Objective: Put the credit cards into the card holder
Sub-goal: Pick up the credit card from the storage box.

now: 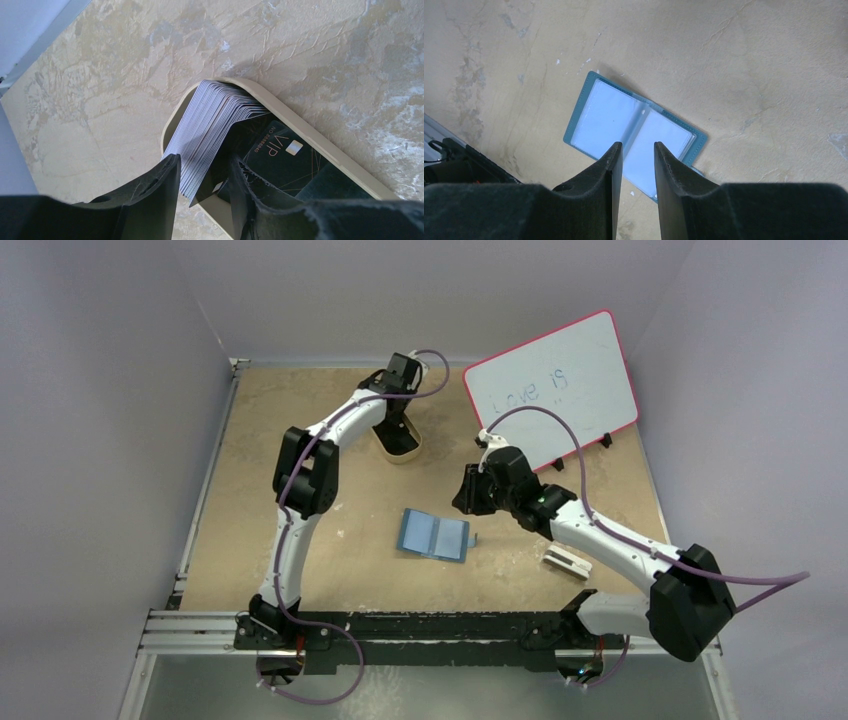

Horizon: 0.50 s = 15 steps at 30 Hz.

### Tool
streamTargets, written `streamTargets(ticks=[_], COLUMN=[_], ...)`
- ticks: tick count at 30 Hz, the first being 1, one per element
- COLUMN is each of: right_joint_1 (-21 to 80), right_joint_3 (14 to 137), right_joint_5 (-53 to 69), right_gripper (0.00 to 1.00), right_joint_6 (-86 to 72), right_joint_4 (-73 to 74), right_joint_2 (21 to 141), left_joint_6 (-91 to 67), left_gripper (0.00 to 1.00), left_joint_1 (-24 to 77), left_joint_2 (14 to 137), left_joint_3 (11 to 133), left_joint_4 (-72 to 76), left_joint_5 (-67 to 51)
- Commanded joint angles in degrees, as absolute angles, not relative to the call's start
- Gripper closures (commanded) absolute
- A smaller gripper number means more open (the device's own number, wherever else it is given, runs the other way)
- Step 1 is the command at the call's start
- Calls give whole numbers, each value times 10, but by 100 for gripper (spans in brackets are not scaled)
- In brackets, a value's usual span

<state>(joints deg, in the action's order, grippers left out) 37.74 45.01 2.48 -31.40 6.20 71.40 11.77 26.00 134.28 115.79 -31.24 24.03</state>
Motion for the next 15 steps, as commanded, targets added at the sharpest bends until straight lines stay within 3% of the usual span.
streamTargets(ticks=[1,15], right_joint_1=[374,373], right_joint_3=[477,469], right_joint_5=[19,37], right_gripper=[68,68], right_joint_6=[-305,-308], right_joint_4=[47,37], right_joint_2=[716,721], left_joint_6=[132,122], left_gripper=[64,94], left_joint_1=[256,279], left_joint_2=[1329,1309], left_joint_3=[1174,1200], left_joint_4=[-286,-334], left_joint_5=[255,247])
